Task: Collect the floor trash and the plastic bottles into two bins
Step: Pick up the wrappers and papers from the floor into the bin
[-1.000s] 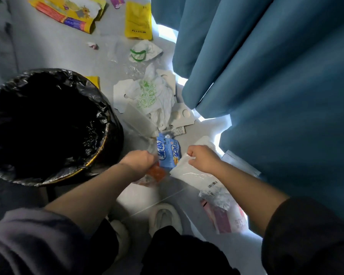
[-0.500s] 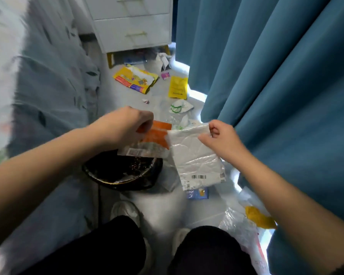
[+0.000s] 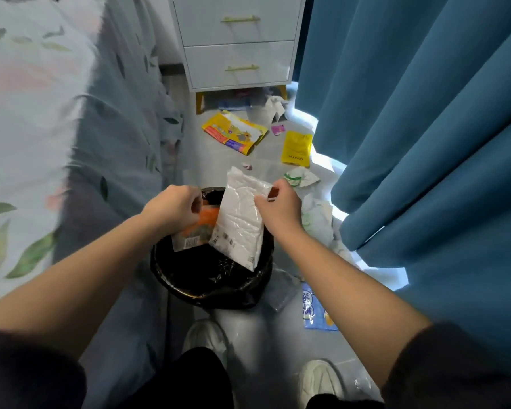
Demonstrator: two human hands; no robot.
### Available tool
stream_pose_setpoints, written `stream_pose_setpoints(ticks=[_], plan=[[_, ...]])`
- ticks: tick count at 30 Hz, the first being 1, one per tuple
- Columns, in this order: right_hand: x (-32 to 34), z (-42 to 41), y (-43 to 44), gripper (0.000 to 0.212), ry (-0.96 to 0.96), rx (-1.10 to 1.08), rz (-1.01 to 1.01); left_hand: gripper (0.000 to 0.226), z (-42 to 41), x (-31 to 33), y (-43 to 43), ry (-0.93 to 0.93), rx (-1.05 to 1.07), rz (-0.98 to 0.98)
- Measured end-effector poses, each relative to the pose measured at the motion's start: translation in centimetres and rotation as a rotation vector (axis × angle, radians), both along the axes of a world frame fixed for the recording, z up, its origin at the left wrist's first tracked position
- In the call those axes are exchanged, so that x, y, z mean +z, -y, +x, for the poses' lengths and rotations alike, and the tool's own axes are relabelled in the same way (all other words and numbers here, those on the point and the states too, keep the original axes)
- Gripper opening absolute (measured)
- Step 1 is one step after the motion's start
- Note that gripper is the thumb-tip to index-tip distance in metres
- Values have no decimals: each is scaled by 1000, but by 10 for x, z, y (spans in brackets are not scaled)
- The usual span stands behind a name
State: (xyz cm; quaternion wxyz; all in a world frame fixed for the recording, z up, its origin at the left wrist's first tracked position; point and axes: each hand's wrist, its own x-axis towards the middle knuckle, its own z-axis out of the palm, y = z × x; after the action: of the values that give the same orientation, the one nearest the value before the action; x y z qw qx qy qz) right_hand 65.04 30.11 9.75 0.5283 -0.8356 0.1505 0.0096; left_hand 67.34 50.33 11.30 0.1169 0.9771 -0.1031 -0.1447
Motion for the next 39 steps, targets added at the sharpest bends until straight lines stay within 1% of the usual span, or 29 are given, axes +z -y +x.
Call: stream_pose_setpoints(ticks=[3, 8, 10, 12, 14, 16, 18, 21, 23, 26, 28, 30, 33, 36, 39], plan=[[-15, 4, -9, 17, -7, 2, -1, 16, 10, -19, 3, -37, 23, 9], [-45, 2, -22, 22, 45, 4, -53, 19, 17, -49, 7, -93, 84, 42], [-52, 0, -25, 22, 79, 19, -86, 16, 16, -58, 8, -125, 103, 76], [-59, -1, -27, 20, 91, 45, -113, 8, 15, -67, 9, -159, 130, 104], [-68, -4, -30, 20, 51, 94, -128, 7, 12, -76, 10, -222, 166, 108], [-75, -9, -30, 35, 3, 164, -134, 13, 9, -84, 11, -283, 179, 92], [-76, -11, -26, 50, 0, 208, -135, 16, 5, -87, 12, -297, 181, 79], [-66, -12, -11, 52, 35, 189, -108, 20, -2, -78, 15, -252, 168, 95], [-57, -15, 6, 50, 70, 170, -105, 25, -6, -64, 23, -169, 139, 94], [-48, -32, 43, 51, 113, 144, -158, 30, -12, -36, 52, -57, 51, 12], [-48, -49, 74, 51, 106, 108, -195, 31, -18, -19, 81, 0, -35, -47], [-54, -70, 108, 52, 75, 54, -216, 29, -24, -9, 115, 43, -115, -100], [-70, -102, 156, 53, -17, -26, -253, 33, -32, -15, 165, 38, -209, -118], [-95, -133, 198, 51, -127, -69, -321, 35, -40, -48, 206, -74, -248, -88], [-123, -154, 226, 52, -286, -10, -415, 39, -50, -97, 229, -230, -236, -21]])
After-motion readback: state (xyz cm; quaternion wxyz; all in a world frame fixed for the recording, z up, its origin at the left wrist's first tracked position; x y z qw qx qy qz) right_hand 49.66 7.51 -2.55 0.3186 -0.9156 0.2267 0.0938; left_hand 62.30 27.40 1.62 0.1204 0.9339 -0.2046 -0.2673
